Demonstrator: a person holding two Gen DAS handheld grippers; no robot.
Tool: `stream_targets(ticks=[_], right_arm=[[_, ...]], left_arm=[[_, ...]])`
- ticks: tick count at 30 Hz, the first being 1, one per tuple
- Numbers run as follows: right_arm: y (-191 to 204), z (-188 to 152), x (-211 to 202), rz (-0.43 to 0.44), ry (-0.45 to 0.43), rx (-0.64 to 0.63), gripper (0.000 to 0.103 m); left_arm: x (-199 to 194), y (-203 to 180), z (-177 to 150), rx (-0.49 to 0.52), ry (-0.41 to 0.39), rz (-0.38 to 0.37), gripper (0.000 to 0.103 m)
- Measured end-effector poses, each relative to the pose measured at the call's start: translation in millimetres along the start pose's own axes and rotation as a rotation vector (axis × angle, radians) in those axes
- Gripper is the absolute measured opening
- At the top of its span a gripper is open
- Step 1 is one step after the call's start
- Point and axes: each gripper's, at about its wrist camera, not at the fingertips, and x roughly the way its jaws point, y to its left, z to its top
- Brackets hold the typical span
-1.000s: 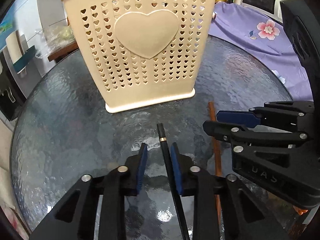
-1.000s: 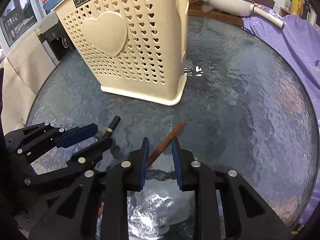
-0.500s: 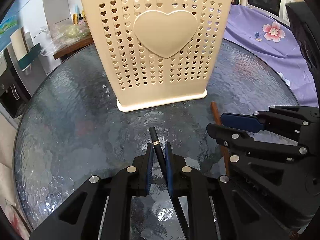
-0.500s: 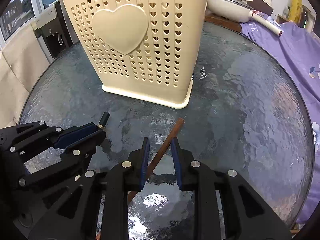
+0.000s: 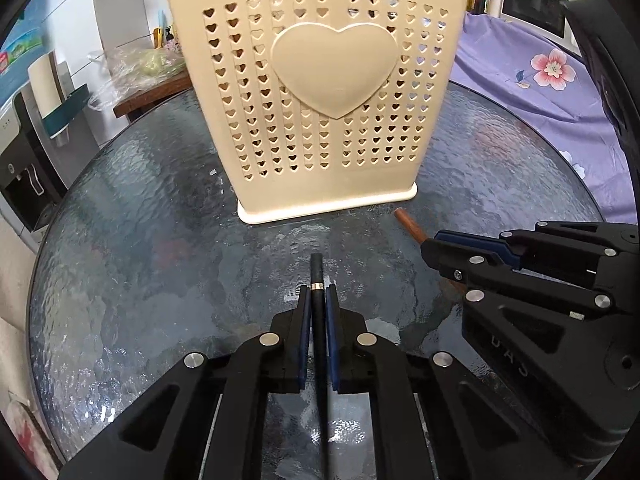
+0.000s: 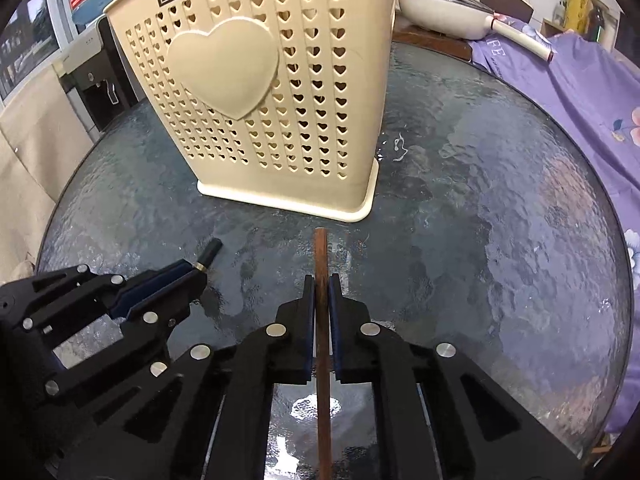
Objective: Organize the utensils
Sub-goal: 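Lift both chopsticks and carry them over the cream holder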
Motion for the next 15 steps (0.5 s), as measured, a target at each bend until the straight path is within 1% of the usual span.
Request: stream_targets(ticks=[2,3,5,7,10,13,15], right_arm=[[-4.8,1.1,0.7,0.068,0.008,0.035,0.008],[-7.1,1.7,0.8,0.080,0.009,0.043,0.008],[-11.2,3.1,-2.8,0.078,-0.011,0.038,0.008],[-16.0,3.9,-10.1,0.110,-0.029,0.042,0.007],[-20.6,7.3,-25.4,0.170,-0.053,0.049,0.007],[-24.8,10.5,-46.2,0.215,-0.099,0.045,0.007],[-25.7,13.1,-60.2,0.261,-0.124,0.043,0.007]], left_arm=[[0.5,0.9,1.5,-0.010,0.006,-0.010,0.007],[0.7,3.3,2.2,-0.021,0.009,-0.023,0.007],[-1.2,7.7,3.6,-0.033,0.007,-0.036,0.007],[-8.8,13.0,5.4,-0.041,-0.013,-0.036,0.007],[-25.0,17.8,10.3,-0.051,-0.052,-0.061,0.007],[-46.0,21.7,15.0,-0.054,-0.101,-0.079,0.007],[-58.7,24.2,17.8,-0.061,-0.128,-0.095,0.007]])
